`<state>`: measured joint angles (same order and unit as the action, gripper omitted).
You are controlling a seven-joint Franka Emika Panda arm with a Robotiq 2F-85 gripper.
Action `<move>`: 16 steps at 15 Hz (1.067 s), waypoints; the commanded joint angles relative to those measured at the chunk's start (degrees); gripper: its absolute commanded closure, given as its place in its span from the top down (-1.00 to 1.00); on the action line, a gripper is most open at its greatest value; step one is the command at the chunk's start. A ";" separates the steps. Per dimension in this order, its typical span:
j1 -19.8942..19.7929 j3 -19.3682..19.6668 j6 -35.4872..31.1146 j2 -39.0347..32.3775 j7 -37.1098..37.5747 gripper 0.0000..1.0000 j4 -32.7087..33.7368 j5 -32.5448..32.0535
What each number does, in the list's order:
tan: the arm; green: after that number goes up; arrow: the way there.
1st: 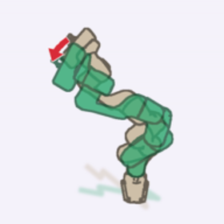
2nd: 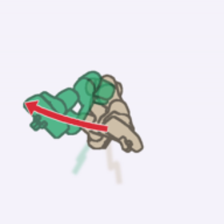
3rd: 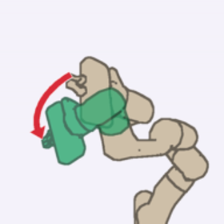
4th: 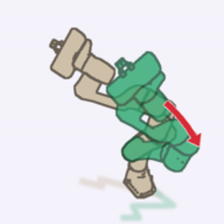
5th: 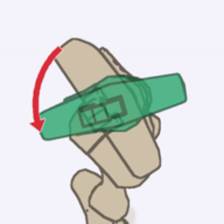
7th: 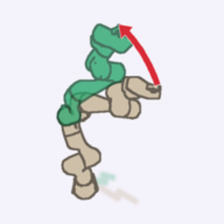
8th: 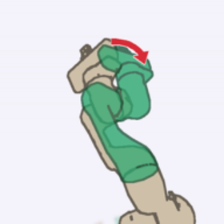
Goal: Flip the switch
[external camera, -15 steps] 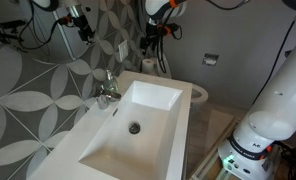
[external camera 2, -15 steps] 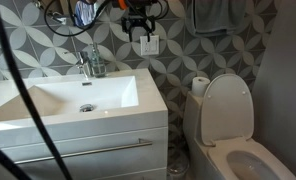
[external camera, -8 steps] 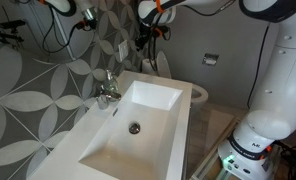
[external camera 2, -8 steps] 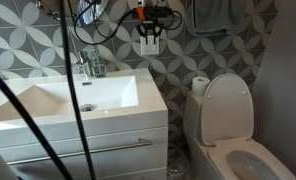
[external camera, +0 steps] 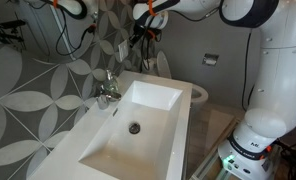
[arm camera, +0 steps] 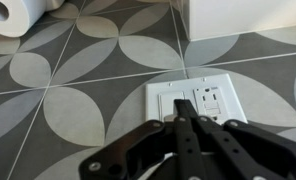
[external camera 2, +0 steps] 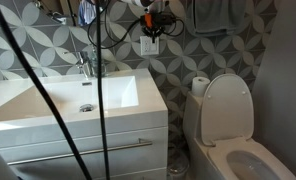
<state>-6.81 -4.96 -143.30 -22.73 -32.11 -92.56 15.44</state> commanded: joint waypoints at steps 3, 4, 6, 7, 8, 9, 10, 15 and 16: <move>-2.17 -3.52 -4.35 -5.83 -2.07 -1.00 5.60 1.18; -2.38 -4.01 -4.50 -6.42 -2.01 -1.00 6.14 1.16; -2.81 -4.93 -5.47 -7.60 -2.11 -1.00 7.16 1.15; -2.97 -5.29 -5.68 -8.14 -1.98 -1.00 7.68 1.12; -3.01 -5.45 -6.43 -8.62 -2.02 -1.00 8.04 0.79; -3.19 -5.62 -6.87 -8.55 -2.12 -1.00 7.91 0.82; -3.30 -5.75 -6.66 -8.54 -2.12 -1.00 7.95 0.73; -1.03 -0.66 3.81 -4.38 6.74 -1.00 5.68 -5.82; -0.84 0.16 6.42 -3.23 8.47 -1.00 5.43 -6.98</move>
<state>-8.82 -7.52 -143.77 -28.68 -29.32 -87.42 12.18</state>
